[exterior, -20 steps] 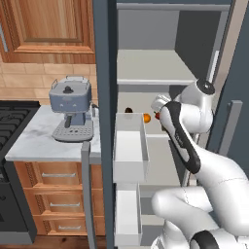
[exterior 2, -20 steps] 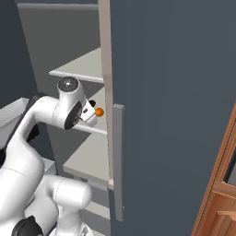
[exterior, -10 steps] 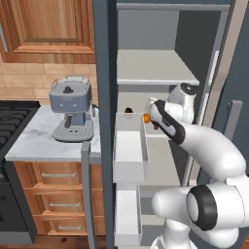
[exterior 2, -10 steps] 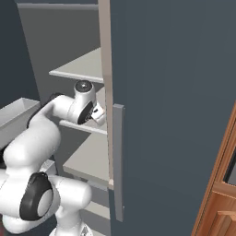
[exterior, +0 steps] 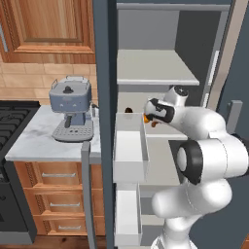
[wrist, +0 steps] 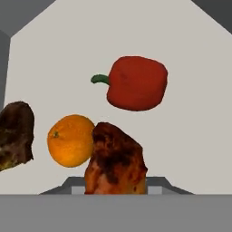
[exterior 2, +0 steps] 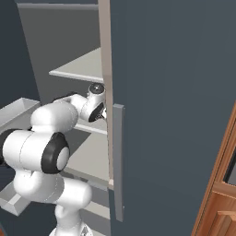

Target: Take the chicken drumstick and tangerine from the highest rack and move them to the second highest rack where the sweet potato and bell pepper are located, to maximize freezer space. Close the freezer door after rearranging.

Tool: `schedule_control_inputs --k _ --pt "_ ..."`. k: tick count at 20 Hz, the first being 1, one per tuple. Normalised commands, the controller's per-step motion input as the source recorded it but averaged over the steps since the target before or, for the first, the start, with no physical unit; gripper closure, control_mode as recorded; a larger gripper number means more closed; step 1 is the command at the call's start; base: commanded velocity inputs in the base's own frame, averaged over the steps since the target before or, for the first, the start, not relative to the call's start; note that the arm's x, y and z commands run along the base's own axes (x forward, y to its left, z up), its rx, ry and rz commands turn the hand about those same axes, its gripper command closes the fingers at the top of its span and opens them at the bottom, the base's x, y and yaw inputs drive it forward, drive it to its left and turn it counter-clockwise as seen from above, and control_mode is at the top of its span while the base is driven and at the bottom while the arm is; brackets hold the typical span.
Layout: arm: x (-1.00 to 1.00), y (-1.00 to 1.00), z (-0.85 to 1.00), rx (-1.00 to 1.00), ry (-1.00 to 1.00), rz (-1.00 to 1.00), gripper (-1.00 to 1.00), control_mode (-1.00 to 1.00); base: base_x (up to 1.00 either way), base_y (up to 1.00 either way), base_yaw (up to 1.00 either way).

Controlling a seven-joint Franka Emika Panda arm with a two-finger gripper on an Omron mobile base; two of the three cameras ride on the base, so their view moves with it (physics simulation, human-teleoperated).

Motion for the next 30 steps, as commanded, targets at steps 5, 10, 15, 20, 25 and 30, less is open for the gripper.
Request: schedule_control_inputs --k 5,10,15,20,25,30 --pt "0.58 -0.16 -0.35 0.0 0.0 0.0 1.0 -1.0 0.0 0.0 0.0" --pt "0.52 -0.02 -0.26 0.0 0.0 0.0 1.0 -1.0 0.0 0.0 0.0" --pt "0.45 -0.01 -0.43 0.0 0.01 0.0 -1.0 -1.0 0.0 0.0 0.0" --pt "0.47 -0.01 -0.41 0.0 0.03 0.0 -1.0 -1.0 0.0 0.0 0.0" --pt "0.34 0.01 -0.37 0.0 0.01 0.0 -1.0 -1.0 0.0 0.0 0.0" --pt "-0.58 0.28 -0.53 -0.08 -0.17 0.02 -1.0 -1.0 0.0 0.0 0.0"
